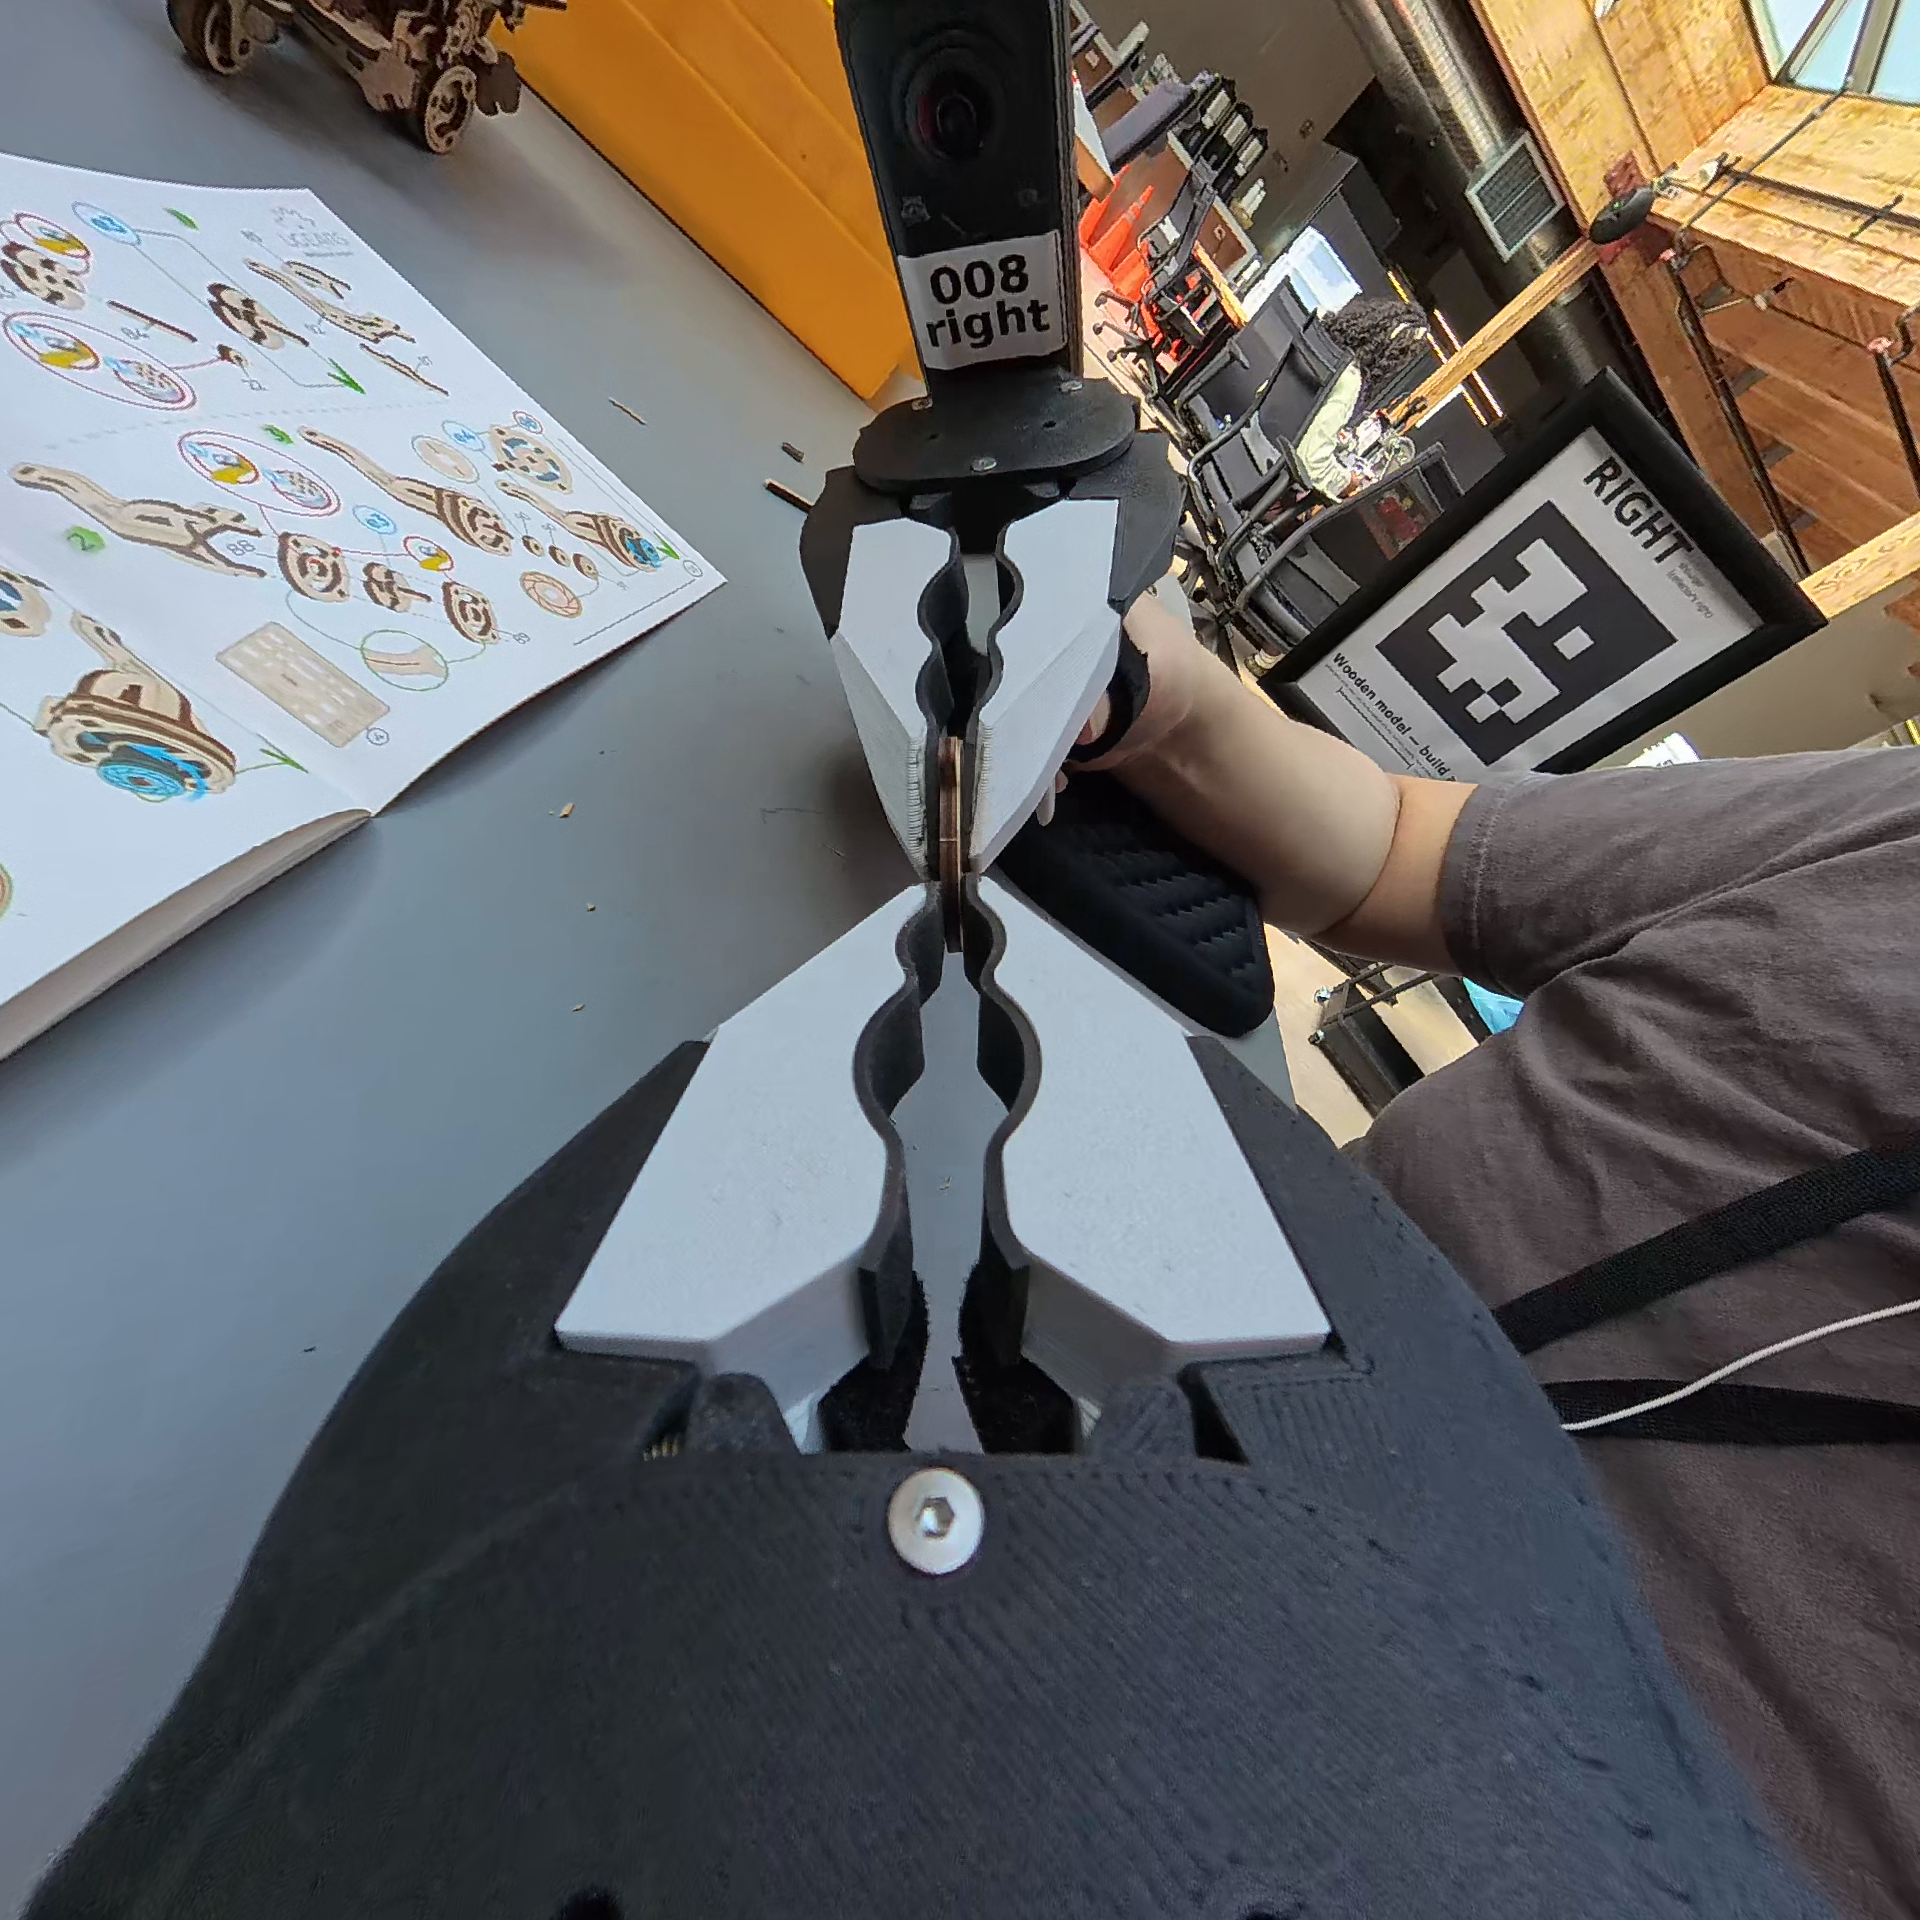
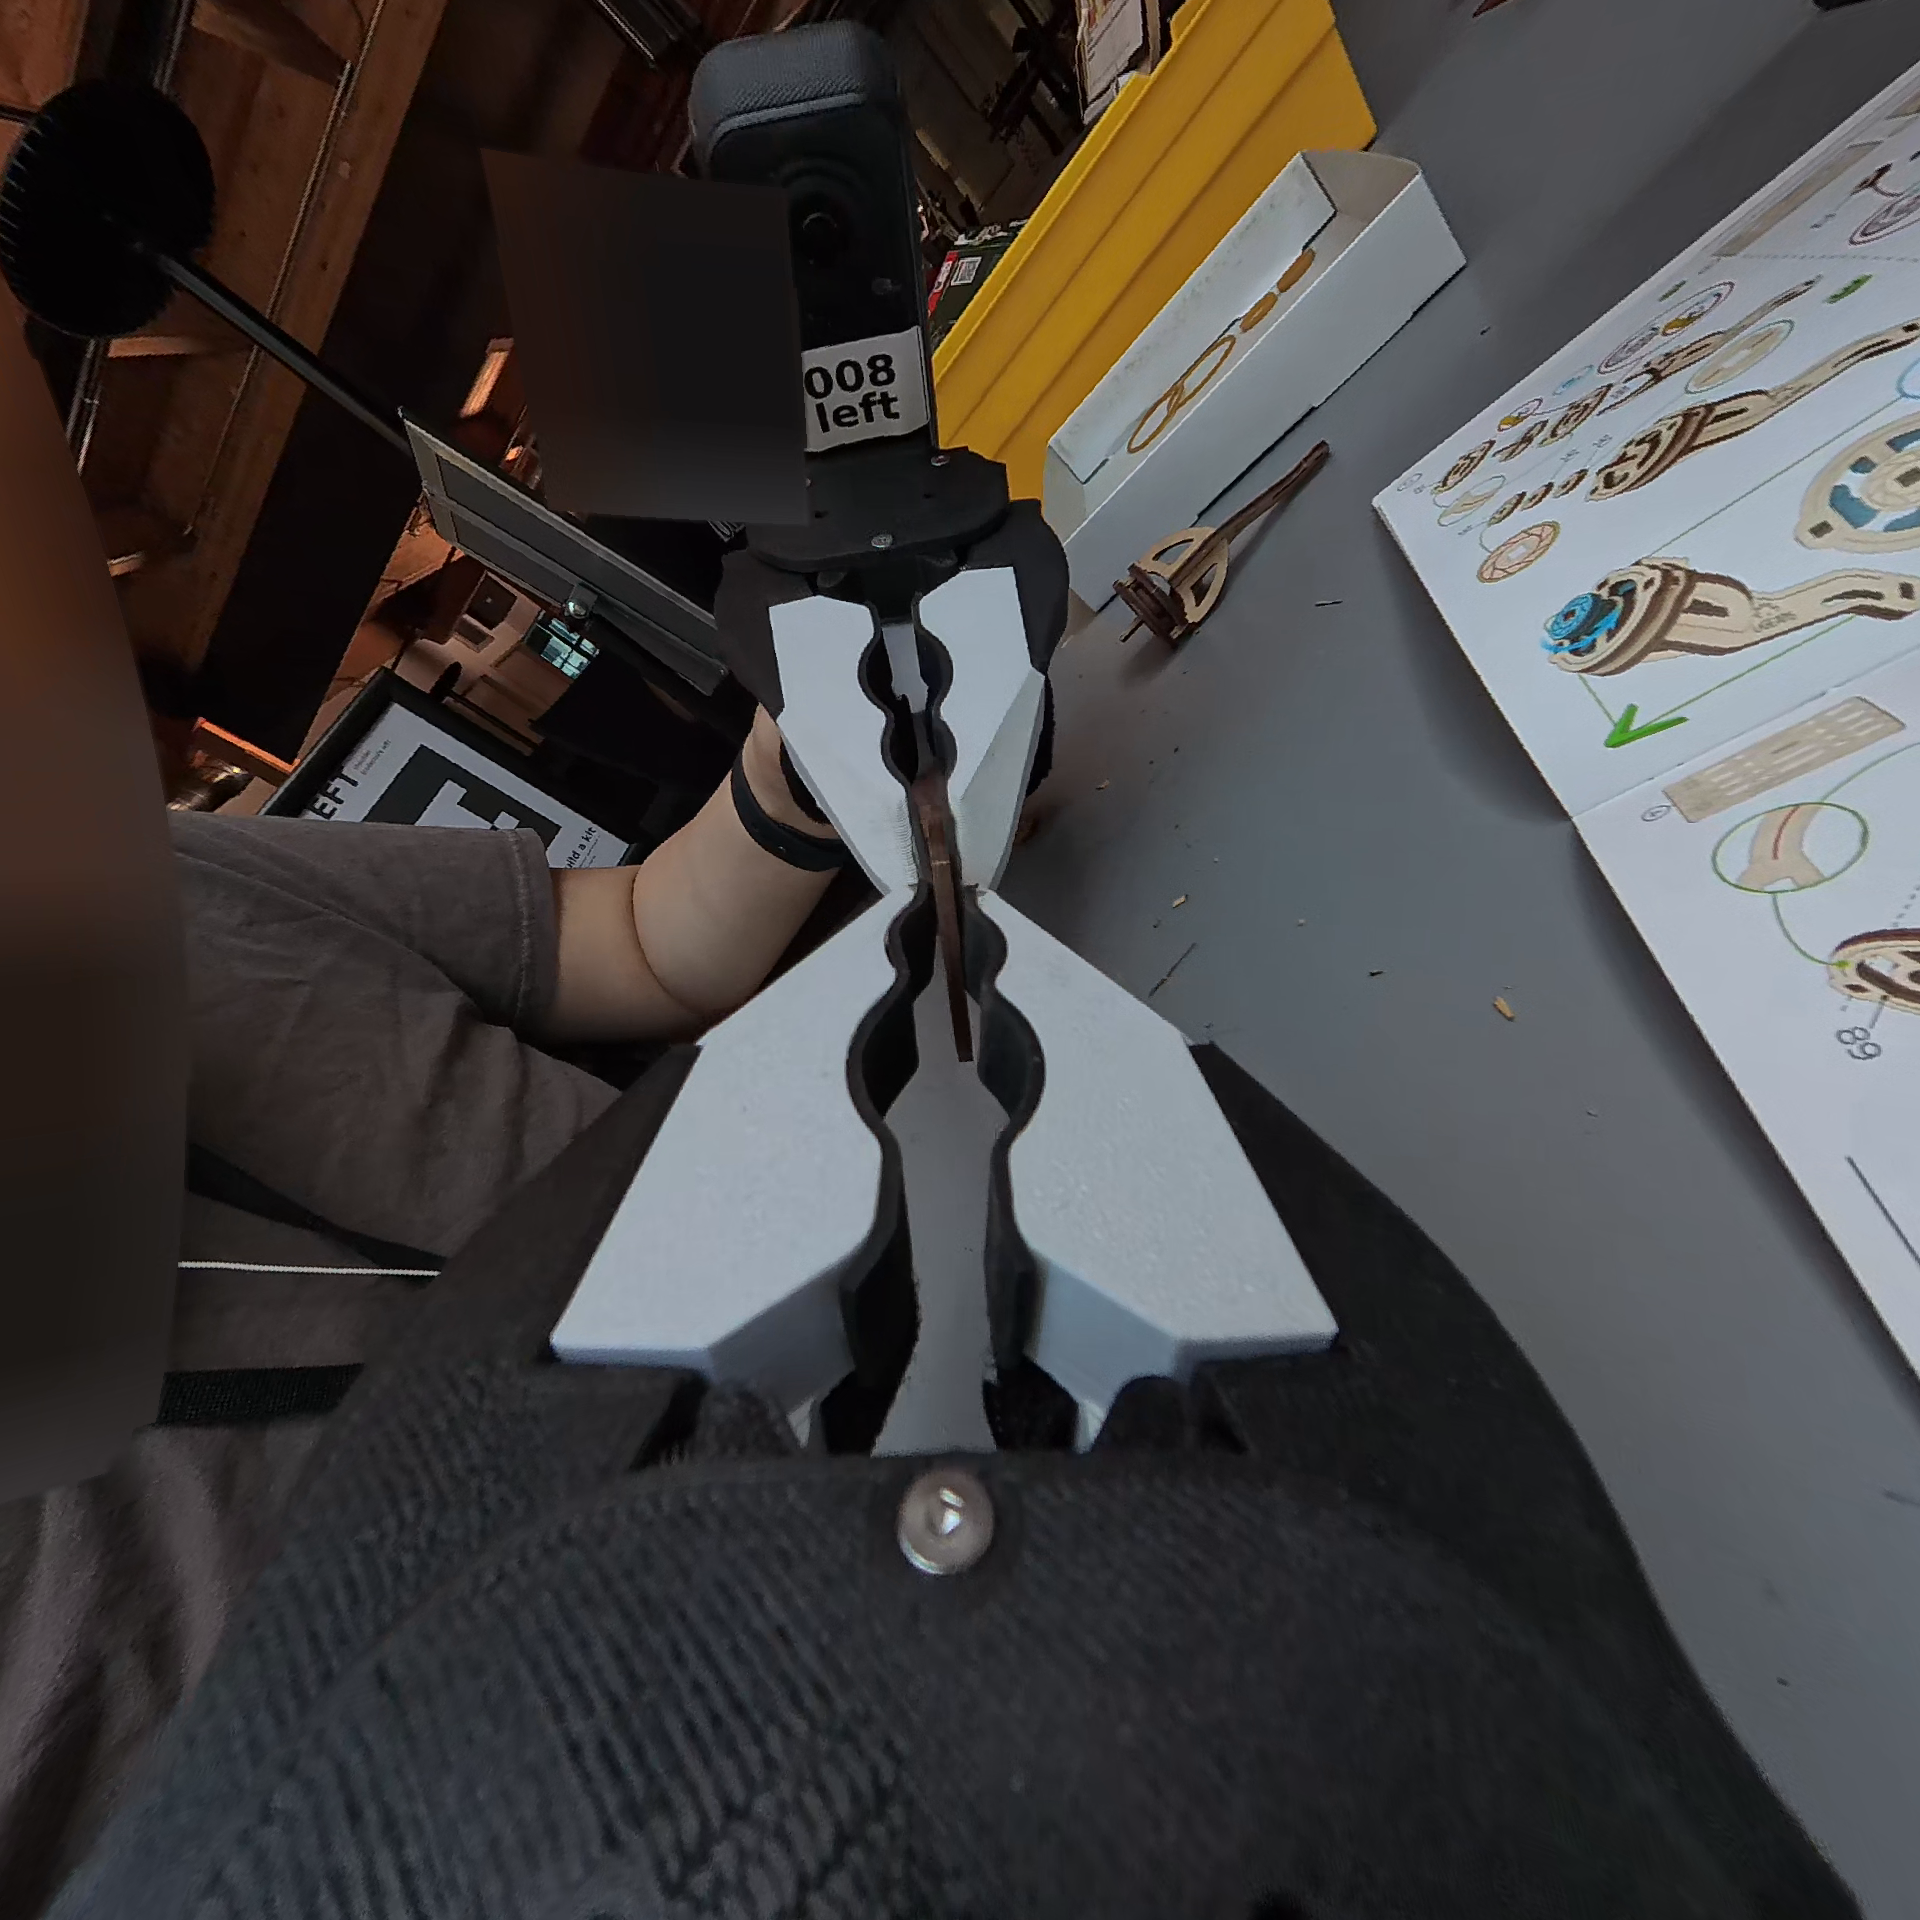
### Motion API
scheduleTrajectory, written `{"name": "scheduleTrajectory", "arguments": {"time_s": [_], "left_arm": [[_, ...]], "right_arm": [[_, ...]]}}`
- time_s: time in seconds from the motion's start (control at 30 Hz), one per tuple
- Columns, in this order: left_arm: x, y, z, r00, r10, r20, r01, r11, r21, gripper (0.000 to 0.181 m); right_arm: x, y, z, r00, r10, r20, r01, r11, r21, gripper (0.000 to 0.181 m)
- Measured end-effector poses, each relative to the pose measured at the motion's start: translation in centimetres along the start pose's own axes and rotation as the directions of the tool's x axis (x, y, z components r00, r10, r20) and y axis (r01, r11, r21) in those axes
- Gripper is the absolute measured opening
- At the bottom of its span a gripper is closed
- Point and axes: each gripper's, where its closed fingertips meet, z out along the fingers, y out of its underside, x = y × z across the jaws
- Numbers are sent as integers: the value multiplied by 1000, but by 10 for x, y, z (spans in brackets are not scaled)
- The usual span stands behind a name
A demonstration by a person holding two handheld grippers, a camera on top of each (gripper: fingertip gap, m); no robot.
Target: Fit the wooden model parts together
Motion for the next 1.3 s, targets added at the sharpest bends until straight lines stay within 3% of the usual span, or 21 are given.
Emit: {"name": "scheduleTrajectory", "arguments": {"time_s": [0.3,0.8,0.97,1.3], "left_arm": [[-8,5,3,998,-20,61,19,1000,10,1],[-17,10,5,996,-84,42,83,996,28,1],[-9,-2,4,994,-100,-41,103,990,100,2],[0,-25,5,993,-81,-88,101,964,246,0]], "right_arm": [[10,4,0,998,-1,-58,0,1000,-25,3],[21,9,1,992,-10,-124,4,999,-46,5],[10,-2,-3,997,-38,-67,39,999,16,1],[-2,-24,-9,1000,-2,9,0,984,180,1]]}}
